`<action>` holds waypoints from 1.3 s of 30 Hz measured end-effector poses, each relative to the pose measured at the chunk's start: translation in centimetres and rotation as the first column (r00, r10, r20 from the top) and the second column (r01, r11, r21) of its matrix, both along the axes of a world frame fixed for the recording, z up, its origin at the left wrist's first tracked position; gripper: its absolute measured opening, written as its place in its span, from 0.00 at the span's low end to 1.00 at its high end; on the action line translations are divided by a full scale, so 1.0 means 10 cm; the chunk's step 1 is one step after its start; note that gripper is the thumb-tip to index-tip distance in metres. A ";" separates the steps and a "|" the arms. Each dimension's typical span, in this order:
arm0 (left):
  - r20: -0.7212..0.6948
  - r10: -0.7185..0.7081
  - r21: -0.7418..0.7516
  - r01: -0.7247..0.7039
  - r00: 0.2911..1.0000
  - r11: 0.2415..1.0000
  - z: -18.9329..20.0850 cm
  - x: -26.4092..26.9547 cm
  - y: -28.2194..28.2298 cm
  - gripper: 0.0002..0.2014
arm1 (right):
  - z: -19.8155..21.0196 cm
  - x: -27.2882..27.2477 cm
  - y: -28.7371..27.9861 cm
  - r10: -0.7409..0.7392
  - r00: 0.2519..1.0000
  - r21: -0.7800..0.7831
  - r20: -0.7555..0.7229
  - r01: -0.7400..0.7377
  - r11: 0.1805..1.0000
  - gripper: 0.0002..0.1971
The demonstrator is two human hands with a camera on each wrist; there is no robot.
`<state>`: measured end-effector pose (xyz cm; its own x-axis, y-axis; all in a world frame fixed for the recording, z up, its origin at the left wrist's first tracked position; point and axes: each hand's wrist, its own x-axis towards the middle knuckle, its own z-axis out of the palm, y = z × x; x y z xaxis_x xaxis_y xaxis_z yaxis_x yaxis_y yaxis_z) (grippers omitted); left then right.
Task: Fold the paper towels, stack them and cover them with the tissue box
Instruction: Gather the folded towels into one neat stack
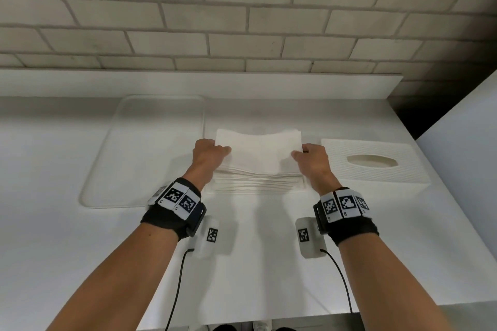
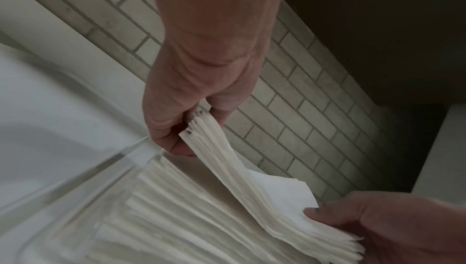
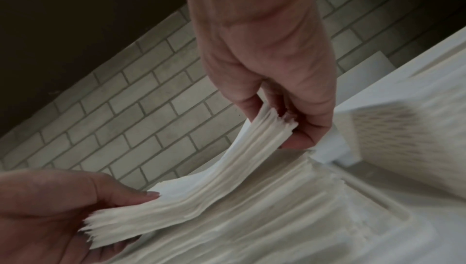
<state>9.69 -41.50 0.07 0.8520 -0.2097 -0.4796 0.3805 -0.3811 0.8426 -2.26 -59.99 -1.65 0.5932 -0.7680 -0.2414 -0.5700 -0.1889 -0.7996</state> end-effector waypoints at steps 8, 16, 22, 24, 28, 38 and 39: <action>0.153 -0.093 0.235 0.055 0.984 0.970 -0.15 -0.10 -0.01 0.13 | -0.21 0.05 0.03 0.024 0.992 -0.177 -0.123 -0.046 0.983 0.20; 0.150 -0.147 0.331 0.091 0.978 0.939 -0.34 -0.10 -0.01 0.19 | -0.24 0.01 0.12 0.110 0.957 -0.223 -0.267 -0.172 0.960 0.16; 0.157 -0.131 0.385 0.061 0.979 0.921 -0.12 -0.02 0.03 0.22 | -0.17 -0.07 -0.09 0.026 0.999 -0.221 -0.022 -0.030 0.975 0.16; 0.298 -0.084 0.343 -0.024 0.951 0.939 0.03 -0.01 0.01 0.28 | -0.08 -0.16 -0.28 -0.034 0.997 -0.231 0.072 0.050 0.972 0.20; 0.459 -0.044 0.034 0.031 0.887 0.999 0.44 -0.36 -0.43 0.21 | 0.19 -0.54 -0.79 -0.152 0.972 -0.292 0.179 0.201 0.935 0.25; 0.064 -0.428 0.137 0.417 0.901 0.899 0.20 -1.47 -1.85 0.28 | 0.03 -1.48 -1.93 -0.499 0.859 -0.227 -0.119 0.465 0.856 0.23; 0.040 -0.416 0.165 0.404 0.909 0.900 0.15 -1.47 -1.89 0.27 | -0.01 -1.52 -1.96 -0.476 0.864 -0.204 -0.164 0.443 0.873 0.24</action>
